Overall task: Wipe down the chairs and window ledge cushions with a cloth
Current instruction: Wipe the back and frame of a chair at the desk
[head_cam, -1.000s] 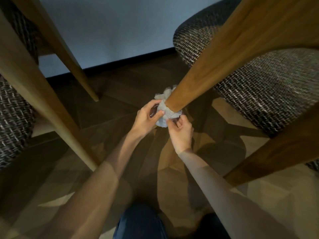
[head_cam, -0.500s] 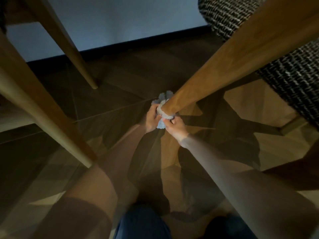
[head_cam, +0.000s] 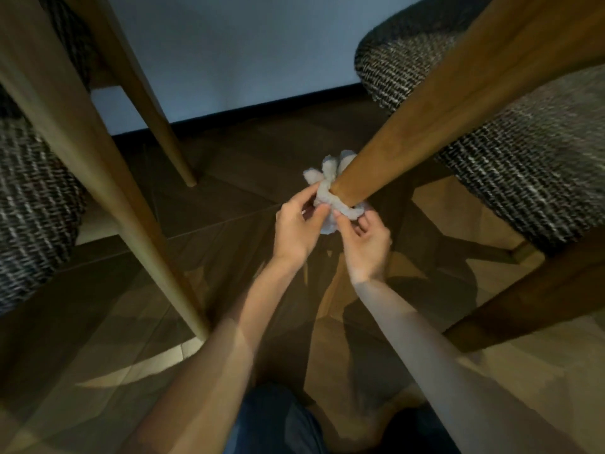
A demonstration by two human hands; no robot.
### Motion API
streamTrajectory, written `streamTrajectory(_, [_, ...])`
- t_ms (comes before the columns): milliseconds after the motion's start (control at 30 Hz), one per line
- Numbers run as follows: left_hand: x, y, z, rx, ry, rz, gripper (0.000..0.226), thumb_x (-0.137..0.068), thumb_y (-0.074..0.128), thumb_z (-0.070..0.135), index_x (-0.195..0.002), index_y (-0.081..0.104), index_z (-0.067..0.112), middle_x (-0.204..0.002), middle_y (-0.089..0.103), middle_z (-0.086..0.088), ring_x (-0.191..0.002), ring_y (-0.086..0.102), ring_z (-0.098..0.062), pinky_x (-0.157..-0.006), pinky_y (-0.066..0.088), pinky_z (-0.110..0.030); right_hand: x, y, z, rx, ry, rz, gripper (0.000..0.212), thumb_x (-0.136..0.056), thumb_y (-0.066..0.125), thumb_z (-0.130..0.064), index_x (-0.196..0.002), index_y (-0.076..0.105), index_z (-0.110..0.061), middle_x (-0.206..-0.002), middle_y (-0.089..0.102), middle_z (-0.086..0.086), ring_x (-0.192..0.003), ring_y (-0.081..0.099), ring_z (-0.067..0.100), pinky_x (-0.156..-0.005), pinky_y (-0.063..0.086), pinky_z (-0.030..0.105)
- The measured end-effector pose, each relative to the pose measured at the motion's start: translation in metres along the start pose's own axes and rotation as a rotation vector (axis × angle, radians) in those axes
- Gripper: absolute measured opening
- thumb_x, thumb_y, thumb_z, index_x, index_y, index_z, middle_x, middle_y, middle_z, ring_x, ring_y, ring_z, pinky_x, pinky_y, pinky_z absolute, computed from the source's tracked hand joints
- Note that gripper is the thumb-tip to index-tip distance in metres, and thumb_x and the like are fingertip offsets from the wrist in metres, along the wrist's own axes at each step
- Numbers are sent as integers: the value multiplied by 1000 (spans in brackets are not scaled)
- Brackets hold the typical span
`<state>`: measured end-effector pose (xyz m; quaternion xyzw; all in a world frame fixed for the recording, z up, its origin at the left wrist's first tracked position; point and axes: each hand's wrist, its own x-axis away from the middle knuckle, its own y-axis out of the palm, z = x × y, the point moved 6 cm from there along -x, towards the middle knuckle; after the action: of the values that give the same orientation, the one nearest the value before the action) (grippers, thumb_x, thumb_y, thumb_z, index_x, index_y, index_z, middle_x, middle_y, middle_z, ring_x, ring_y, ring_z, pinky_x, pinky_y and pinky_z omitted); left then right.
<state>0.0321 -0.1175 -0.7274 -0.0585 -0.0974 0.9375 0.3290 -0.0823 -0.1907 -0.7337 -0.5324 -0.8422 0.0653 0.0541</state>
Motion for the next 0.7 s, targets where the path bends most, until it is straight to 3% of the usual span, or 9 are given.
streamTrajectory(100, [7, -6, 51, 32, 121, 55, 39, -88, 64, 7, -126, 59, 10, -106, 61, 13, -93, 55, 20, -78, 42, -1, 11, -21, -47, -97, -134, 121, 27, -82, 73, -8, -107, 66, -14, -97, 69, -12, -93, 67, -4, -74, 50, 9])
streamTrajectory(200, [18, -12, 100, 47, 219, 135, 38, -84, 68, 8, -121, 62, 12, -96, 60, 20, -89, 55, 19, -74, 43, -1, 25, -37, -77, -196, -145, 241, 22, -79, 76, -11, -99, 70, -18, -87, 71, -13, -88, 70, 2, -73, 55, 16])
streamTrajectory(300, [31, -14, 141, 70, 303, 192, 40, -81, 73, 11, -120, 64, 12, -98, 61, 19, -89, 58, 15, -74, 45, -4, 32, -52, -98, -280, -105, 346, 26, -76, 80, -15, -101, 72, -9, -86, 73, -3, -82, 71, 6, -74, 59, 24])
streamTrajectory(367, [35, -16, 160, 62, 326, 223, 41, -81, 74, 14, -120, 64, 9, -102, 63, 13, -88, 59, 12, -76, 47, -6, 35, -56, -109, -307, -104, 362, 27, -75, 81, -16, -100, 73, -8, -85, 73, -4, -81, 72, 7, -73, 59, 25])
streamTrajectory(467, [44, -19, 188, 65, 342, 237, 42, -81, 74, 18, -121, 64, 8, -106, 66, 8, -91, 61, 4, -79, 49, -9, 50, -62, -138, -309, -193, 333, 13, -77, 79, -15, -87, 74, -20, -78, 73, -9, -77, 72, 9, -72, 59, 27])
streamTrajectory(567, [49, -23, 223, 132, 366, 227, 40, -83, 72, 19, -121, 64, 9, -105, 65, 11, -93, 61, 6, -78, 48, -9, 56, -66, -171, -415, -210, 341, 22, -78, 77, -9, -75, 70, -30, -75, 72, -7, -78, 72, 13, -76, 58, 34])
streamTrajectory(700, [54, -30, 270, 156, 404, 207, 40, -82, 73, 17, -121, 64, 8, -104, 62, 16, -90, 59, 13, -80, 49, -11, 63, -77, -211, -441, -266, 367, 11, -81, 74, -7, -89, 74, -14, -78, 71, -11, -79, 72, 8, -76, 59, 30])
